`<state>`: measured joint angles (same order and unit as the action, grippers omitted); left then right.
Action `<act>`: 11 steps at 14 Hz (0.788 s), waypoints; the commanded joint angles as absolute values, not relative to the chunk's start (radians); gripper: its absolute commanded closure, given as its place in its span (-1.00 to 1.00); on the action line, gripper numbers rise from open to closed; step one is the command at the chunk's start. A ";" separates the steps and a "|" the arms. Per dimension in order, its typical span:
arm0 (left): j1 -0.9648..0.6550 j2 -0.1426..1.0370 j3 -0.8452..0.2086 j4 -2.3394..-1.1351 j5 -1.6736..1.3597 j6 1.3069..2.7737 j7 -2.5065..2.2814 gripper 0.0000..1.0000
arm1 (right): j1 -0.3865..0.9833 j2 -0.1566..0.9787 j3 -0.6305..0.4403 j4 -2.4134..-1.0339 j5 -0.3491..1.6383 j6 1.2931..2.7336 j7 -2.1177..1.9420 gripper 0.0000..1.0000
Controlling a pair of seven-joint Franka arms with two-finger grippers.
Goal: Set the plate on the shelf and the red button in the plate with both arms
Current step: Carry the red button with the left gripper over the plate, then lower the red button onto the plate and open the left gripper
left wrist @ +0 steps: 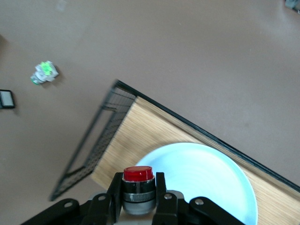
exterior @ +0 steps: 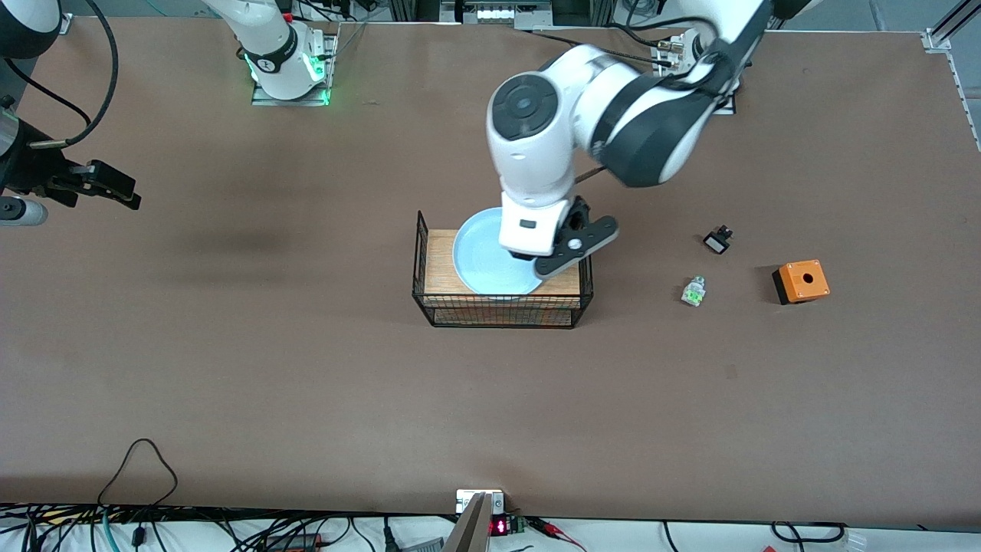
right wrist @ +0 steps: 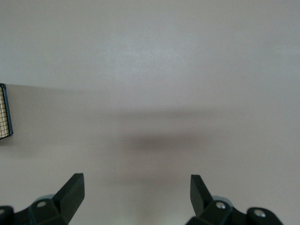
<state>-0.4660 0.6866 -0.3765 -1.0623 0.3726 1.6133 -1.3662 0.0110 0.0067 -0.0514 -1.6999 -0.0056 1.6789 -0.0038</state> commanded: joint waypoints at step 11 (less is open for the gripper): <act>-0.594 0.790 -0.360 -1.049 0.528 1.652 -1.451 0.96 | -0.009 0.012 -0.040 -1.689 -0.038 1.677 -0.014 -1.00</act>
<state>-0.5672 0.7708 -0.3701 -1.0633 0.4764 1.6523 -1.4329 0.0050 0.0071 -0.0514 -1.6999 -0.0212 1.6789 -0.0038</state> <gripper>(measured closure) 0.687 0.000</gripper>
